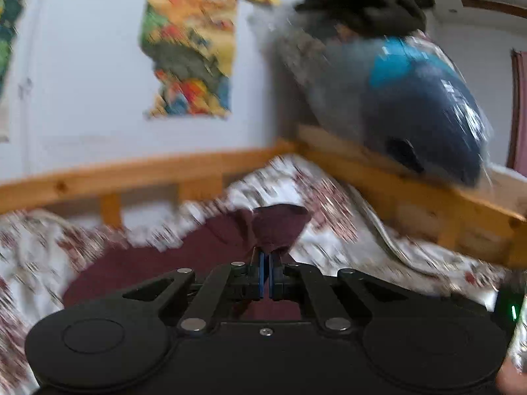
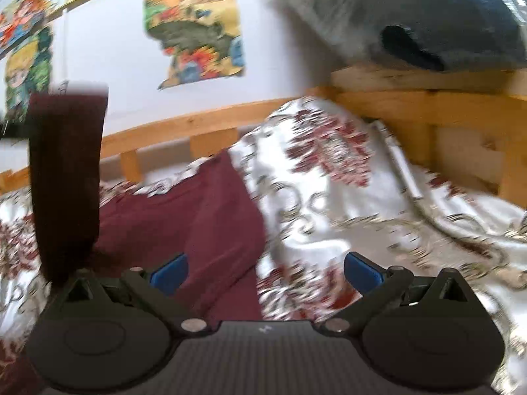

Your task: Fold small clothes

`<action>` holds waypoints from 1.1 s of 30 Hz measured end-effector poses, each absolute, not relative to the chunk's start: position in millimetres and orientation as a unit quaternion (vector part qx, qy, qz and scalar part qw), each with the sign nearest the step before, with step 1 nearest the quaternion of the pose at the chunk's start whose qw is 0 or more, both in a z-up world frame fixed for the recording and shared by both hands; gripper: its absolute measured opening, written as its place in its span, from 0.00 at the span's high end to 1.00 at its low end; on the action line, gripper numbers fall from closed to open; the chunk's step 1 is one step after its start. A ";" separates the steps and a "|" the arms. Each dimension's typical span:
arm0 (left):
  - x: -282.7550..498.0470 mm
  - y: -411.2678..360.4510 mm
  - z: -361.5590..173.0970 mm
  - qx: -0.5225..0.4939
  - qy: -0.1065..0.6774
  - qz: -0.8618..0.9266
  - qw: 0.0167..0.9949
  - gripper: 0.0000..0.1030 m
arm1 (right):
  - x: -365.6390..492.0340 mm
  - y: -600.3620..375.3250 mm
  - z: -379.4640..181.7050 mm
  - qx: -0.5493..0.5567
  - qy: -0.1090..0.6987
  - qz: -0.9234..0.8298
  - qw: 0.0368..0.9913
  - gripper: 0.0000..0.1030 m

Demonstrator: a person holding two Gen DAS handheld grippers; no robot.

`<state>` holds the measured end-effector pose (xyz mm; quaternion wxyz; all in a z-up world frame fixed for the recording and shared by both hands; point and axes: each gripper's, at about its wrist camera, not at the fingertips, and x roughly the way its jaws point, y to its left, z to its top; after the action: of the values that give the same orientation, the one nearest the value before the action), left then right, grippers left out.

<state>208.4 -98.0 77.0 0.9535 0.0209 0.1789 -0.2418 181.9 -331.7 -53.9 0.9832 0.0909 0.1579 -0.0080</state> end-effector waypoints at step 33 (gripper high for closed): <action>180.8 -41.8 -22.6 -0.026 0.325 -0.124 0.937 0.28 | 196.2 -315.2 -68.3 0.052 0.236 0.068 0.968 0.00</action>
<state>180.8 -41.8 -22.6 0.9370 -0.0265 0.3253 -0.1244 196.2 -315.2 -68.3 0.9680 0.0524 0.2357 0.0679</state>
